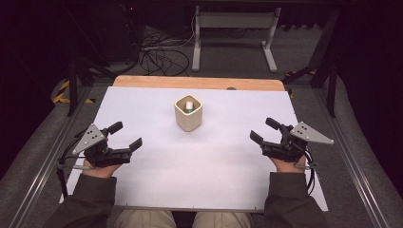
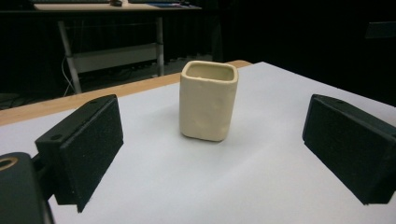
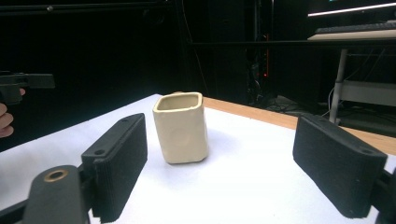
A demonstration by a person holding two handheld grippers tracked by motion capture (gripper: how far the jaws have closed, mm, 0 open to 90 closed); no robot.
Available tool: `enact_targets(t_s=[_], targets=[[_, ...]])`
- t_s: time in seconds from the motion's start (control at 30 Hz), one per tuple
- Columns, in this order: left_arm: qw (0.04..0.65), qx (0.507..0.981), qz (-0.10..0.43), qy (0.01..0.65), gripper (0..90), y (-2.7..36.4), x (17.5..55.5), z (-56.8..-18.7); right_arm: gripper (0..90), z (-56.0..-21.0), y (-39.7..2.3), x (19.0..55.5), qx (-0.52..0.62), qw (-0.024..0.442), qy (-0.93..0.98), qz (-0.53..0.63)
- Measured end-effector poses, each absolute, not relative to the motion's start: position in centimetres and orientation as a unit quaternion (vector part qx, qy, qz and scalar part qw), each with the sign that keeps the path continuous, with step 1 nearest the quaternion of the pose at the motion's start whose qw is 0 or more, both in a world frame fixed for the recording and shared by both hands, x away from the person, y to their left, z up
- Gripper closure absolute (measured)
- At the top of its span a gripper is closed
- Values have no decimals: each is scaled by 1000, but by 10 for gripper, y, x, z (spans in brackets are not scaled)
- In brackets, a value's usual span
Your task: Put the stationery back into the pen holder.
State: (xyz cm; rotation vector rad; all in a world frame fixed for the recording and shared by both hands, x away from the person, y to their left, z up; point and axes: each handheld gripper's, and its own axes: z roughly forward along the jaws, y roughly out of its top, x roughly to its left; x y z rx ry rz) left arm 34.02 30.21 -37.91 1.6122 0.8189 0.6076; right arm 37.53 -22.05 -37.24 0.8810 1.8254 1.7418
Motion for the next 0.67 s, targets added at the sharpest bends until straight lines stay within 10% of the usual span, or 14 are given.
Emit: enact_targets(t_s=[0.67], targets=[[580,691,262,343,60,302,339,-379,185,-372,-220,375,320,230,662,637]])
